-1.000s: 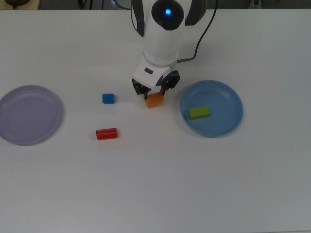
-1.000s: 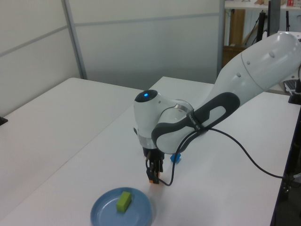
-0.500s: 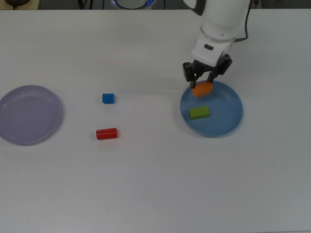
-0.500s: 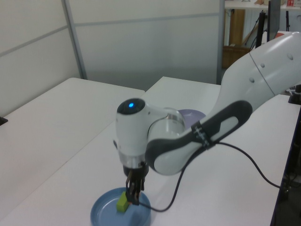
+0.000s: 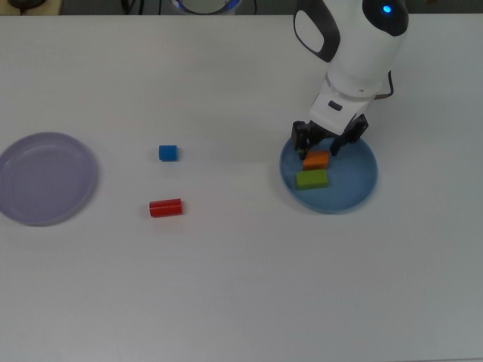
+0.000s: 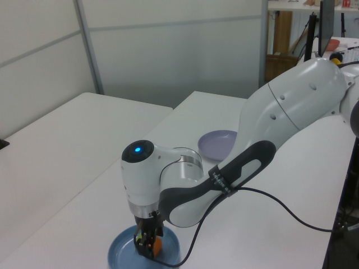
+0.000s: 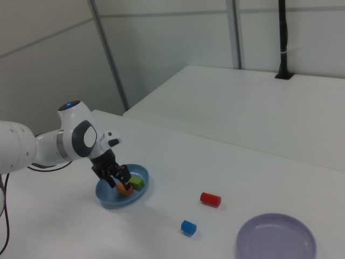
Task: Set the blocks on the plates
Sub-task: 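Place the orange block on the light blue plate beside the green block, then move the gripper to the red block and grasp it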
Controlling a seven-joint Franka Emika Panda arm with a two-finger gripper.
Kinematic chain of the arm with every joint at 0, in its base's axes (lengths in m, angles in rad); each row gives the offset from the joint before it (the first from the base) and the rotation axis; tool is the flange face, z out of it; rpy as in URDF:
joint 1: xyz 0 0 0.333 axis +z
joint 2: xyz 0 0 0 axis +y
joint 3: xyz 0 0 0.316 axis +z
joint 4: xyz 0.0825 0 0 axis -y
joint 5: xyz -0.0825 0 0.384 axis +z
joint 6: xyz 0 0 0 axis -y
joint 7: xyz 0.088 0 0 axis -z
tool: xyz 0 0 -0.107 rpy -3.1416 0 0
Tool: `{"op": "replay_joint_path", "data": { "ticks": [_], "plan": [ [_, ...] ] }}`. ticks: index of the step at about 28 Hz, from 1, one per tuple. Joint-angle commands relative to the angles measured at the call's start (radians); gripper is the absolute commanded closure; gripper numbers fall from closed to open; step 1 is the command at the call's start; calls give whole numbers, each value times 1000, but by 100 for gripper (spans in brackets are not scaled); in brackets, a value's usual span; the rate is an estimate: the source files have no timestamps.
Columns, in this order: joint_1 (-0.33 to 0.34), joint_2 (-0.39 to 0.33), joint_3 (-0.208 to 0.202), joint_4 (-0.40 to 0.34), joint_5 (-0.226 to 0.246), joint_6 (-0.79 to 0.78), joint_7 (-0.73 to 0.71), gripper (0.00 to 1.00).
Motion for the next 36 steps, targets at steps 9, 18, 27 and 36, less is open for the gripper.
{"op": "replay_joint_path", "data": {
  "ticks": [9, 18, 27, 36],
  "plan": [
    [-24, -57, -21, 22, -12, -31, 19, 0],
    [-214, -70, -21, 33, 7, -47, -148, 0],
    [-388, -51, -21, 68, 142, -46, -537, 0],
    [-420, 59, -24, 125, 152, -34, -576, 0]
  ]
}}
